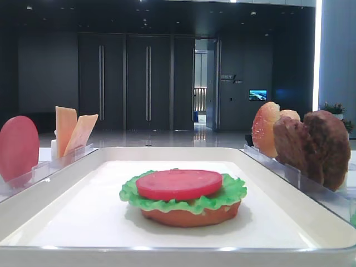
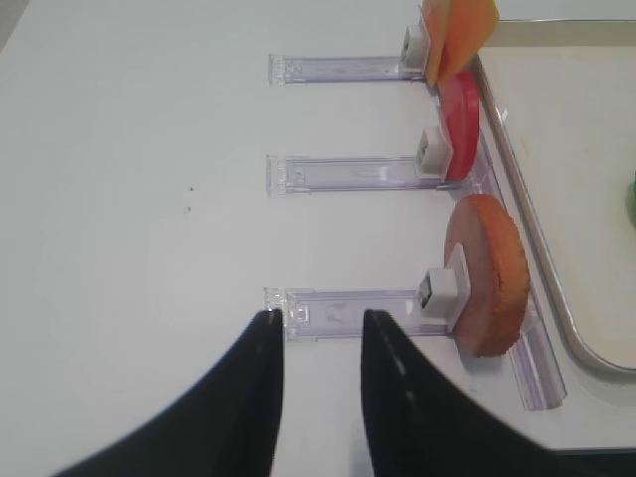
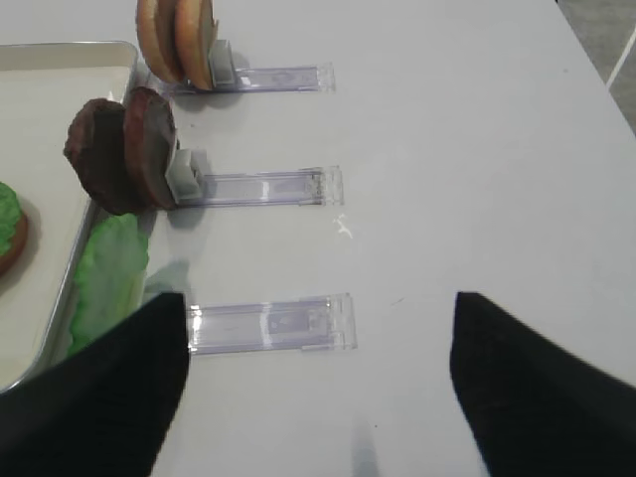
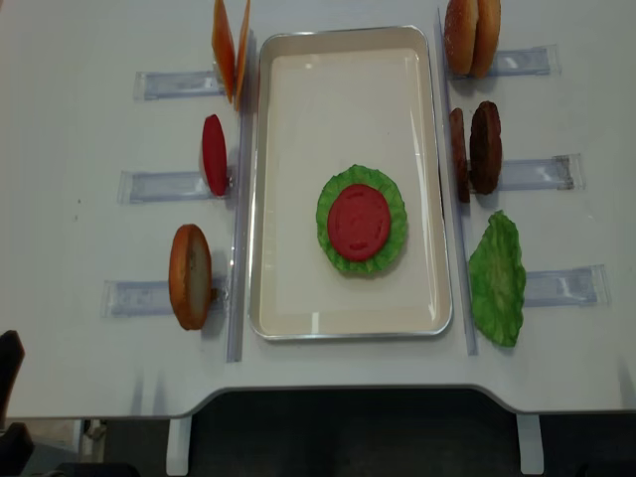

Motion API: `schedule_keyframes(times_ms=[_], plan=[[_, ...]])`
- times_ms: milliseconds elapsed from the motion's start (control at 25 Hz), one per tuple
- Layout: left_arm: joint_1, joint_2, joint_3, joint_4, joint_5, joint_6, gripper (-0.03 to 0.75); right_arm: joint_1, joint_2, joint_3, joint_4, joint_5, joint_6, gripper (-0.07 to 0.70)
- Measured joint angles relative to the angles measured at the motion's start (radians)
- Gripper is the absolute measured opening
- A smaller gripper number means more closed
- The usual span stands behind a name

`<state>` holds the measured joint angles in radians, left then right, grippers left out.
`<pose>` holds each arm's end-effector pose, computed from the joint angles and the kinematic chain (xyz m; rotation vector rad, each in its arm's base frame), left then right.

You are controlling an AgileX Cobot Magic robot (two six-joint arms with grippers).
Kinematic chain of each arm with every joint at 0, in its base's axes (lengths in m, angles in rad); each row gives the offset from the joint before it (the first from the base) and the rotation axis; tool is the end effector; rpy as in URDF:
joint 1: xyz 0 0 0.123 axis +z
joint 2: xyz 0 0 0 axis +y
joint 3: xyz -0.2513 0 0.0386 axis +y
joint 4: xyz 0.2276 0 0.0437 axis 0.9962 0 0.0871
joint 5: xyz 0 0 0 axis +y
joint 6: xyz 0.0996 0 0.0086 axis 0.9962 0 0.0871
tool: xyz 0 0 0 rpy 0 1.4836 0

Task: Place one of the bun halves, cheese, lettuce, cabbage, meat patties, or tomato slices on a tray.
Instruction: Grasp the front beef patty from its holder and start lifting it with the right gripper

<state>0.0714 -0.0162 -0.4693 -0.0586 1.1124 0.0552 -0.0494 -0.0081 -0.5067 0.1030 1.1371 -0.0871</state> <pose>0.0150 -0.0042 0.2510 -0.0130 2.1090 0.0048 0.0111 0.0088 0.2590 -0.0501 2.1010 0.0423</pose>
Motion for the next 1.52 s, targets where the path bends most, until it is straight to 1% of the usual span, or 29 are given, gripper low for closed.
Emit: schedule_keyframes(times_ms=[400, 680, 840, 1000, 1200, 1280, 1400, 1520], plan=[[0.000, 0.000, 0.000, 0.000, 0.000, 0.000, 0.211, 0.000, 0.018, -0.002, 0.002, -0.004, 0.000, 0.521], [0.000, 0.000, 0.000, 0.000, 0.000, 0.000, 0.211, 0.000, 0.277, -0.027, 0.006, -0.023, -0.008, 0.521], [0.000, 0.000, 0.000, 0.000, 0.000, 0.000, 0.211, 0.000, 0.446, -0.074, 0.007, -0.023, -0.023, 0.521], [0.000, 0.000, 0.000, 0.000, 0.000, 0.000, 0.211, 0.000, 0.601, -0.156, 0.019, -0.009, -0.026, 0.521], [0.000, 0.000, 0.000, 0.000, 0.000, 0.000, 0.210, 0.000, 0.786, -0.300, 0.020, 0.008, -0.026, 0.521], [0.000, 0.000, 0.000, 0.000, 0.000, 0.000, 0.210, 0.000, 0.882, -0.361, 0.020, 0.029, -0.025, 0.521], [0.000, 0.000, 0.000, 0.000, 0.000, 0.000, 0.210, 0.000, 0.980, -0.448, 0.020, 0.068, -0.025, 0.521], [0.000, 0.000, 0.000, 0.000, 0.000, 0.000, 0.210, 0.000, 1.062, -0.525, 0.020, 0.078, -0.025, 0.521]])
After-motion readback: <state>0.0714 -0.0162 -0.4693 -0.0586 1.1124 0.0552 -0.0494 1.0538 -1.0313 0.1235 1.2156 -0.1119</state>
